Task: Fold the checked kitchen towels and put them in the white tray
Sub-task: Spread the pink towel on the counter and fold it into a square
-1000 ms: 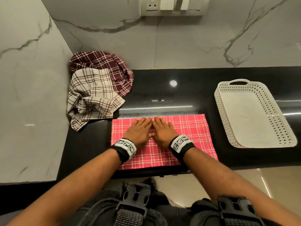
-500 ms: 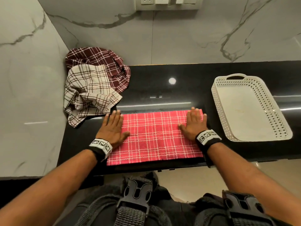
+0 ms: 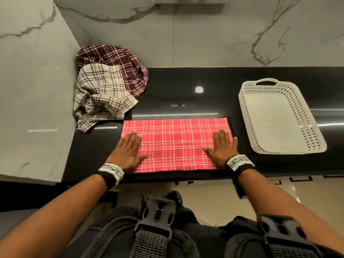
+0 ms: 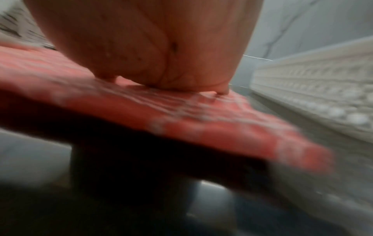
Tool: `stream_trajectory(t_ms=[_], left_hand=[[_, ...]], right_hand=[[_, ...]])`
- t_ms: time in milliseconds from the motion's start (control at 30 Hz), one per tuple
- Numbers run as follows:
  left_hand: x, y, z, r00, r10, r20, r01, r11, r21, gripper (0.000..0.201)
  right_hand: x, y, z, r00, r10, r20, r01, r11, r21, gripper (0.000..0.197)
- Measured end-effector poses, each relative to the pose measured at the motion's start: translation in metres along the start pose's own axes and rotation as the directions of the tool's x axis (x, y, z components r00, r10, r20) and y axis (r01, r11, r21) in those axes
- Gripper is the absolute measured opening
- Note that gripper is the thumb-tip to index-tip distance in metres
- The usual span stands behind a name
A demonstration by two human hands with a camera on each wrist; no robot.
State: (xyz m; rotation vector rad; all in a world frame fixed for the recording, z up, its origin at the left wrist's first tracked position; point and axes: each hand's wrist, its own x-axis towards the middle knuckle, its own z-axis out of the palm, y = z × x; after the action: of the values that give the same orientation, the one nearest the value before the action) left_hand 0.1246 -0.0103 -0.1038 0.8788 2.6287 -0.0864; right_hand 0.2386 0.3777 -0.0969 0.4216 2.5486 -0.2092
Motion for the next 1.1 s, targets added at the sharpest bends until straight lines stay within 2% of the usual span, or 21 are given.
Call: stream_trajectory(t_ms=[67,133,200,333,433,533,633,733,867,967,1100], left_hand=[[-0.011,-0.013,0.002,0.998,-0.062,0.017,0.061,0.997,0.041,0.09],[-0.014,-0.009,-0.002,0.994,-0.104,0.022,0.103,0.993,0.059,0.092],[-0.007,0.014,-0.014,0.995,-0.091,-0.036,0.092,0.995,0.045,0.087],[0.015,0.095,-0.026,0.995,0.084,-0.049,-0.085,0.996,-0.009,0.07],[0.018,0.132,-0.009,0.993,0.115,-0.008,-0.115,0.993,0.038,0.067],[0.0,0.109,0.017,0.998,0.03,-0.061,-0.032,0.999,-0.024,0.076],[-0.028,0.069,0.037,0.981,-0.117,-0.157,0.1,0.989,-0.113,0.08],[-0.051,0.042,0.046,0.96,-0.217,-0.174,0.196,0.972,-0.132,0.08],[-0.06,0.035,0.045,0.961,-0.223,-0.164,0.195,0.966,-0.169,0.08],[-0.062,0.038,0.041,0.958,-0.231,-0.172,0.187,0.953,-0.237,0.076],[-0.049,0.031,0.008,0.935,-0.254,-0.245,0.169,0.932,-0.322,0.049]], right_hand=[[-0.007,0.016,0.0,0.998,0.068,0.008,-0.068,0.998,0.012,0.096],[-0.012,0.009,-0.001,0.996,0.086,-0.017,-0.086,0.996,-0.004,0.092],[-0.02,-0.019,-0.001,0.997,0.004,-0.081,-0.004,1.0,0.001,0.085],[-0.044,-0.102,0.014,0.95,-0.295,-0.106,0.301,0.953,0.045,0.069],[-0.049,-0.112,0.033,0.938,-0.34,-0.072,0.344,0.937,0.056,0.066],[-0.05,-0.064,0.05,0.959,-0.266,-0.102,0.272,0.962,0.042,0.072],[-0.055,-0.003,0.058,0.98,-0.111,-0.166,0.123,0.99,0.064,0.076],[-0.06,0.029,0.06,0.977,-0.071,-0.2,0.085,0.995,0.059,0.075],[-0.063,0.031,0.062,0.974,-0.072,-0.213,0.09,0.993,0.073,0.077],[-0.064,0.022,0.056,0.979,-0.007,-0.205,0.035,0.991,0.131,0.074],[-0.062,-0.008,0.026,0.973,0.118,-0.2,-0.075,0.975,0.207,0.063]])
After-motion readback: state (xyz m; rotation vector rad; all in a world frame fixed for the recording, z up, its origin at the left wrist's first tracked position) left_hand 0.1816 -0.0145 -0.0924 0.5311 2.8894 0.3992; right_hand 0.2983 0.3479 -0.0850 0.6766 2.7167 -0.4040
